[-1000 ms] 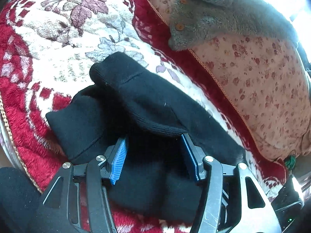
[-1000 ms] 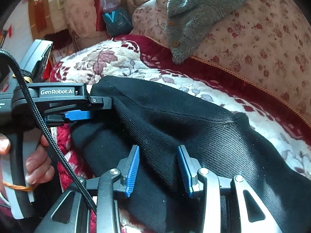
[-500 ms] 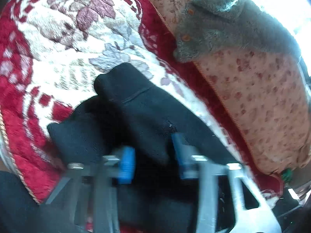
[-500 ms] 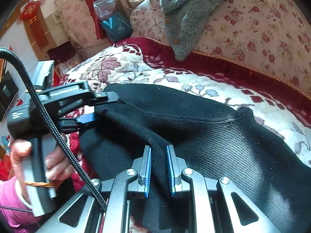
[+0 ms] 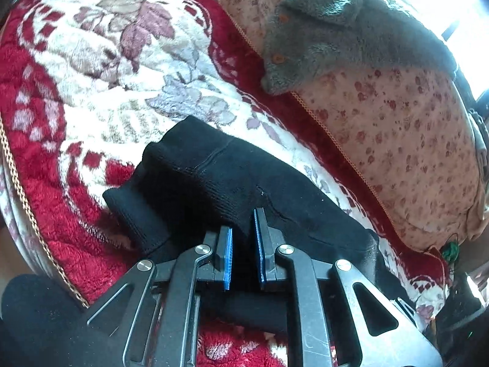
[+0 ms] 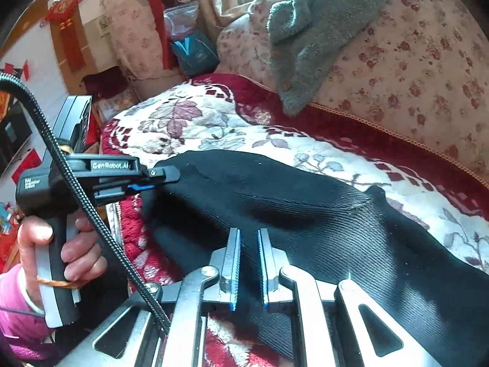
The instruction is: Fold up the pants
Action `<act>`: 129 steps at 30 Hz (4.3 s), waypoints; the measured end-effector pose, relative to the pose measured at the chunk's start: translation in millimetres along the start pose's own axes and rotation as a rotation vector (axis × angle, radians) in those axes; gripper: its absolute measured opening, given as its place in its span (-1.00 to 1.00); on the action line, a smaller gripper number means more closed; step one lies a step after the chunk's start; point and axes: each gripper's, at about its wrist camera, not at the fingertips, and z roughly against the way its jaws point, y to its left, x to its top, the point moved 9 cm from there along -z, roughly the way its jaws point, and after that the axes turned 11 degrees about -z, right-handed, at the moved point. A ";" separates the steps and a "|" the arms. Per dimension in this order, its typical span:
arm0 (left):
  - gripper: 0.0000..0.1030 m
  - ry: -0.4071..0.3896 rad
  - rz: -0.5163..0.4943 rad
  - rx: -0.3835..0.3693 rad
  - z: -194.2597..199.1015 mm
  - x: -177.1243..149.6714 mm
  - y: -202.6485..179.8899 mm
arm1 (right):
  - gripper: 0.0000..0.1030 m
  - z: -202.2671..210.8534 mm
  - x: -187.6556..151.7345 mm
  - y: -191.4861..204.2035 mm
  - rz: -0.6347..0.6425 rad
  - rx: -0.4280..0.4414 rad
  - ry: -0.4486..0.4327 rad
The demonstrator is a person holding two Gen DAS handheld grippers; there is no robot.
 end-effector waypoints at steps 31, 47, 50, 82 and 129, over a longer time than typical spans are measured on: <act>-0.78 0.040 0.001 0.069 17.9 -19.2 25.7 | -0.82 -11.3 -31.8 20.9 0.092 0.022 0.096; -0.37 -0.055 -0.027 0.225 53.6 -10.2 34.0 | -0.19 23.6 -35.8 -7.1 -0.076 0.075 0.086; -0.36 -0.067 -0.056 0.202 57.8 -6.8 18.1 | -0.19 40.0 -29.2 -38.9 -0.185 0.050 0.055; -0.09 0.035 -0.362 0.180 -49.8 -19.3 -90.5 | -0.74 -56.1 46.6 -115.0 -0.485 0.183 0.178; -0.09 0.304 -0.641 -0.328 -30.6 -139.5 -323.6 | -0.22 252.6 -131.3 -273.9 -0.997 -0.077 -0.199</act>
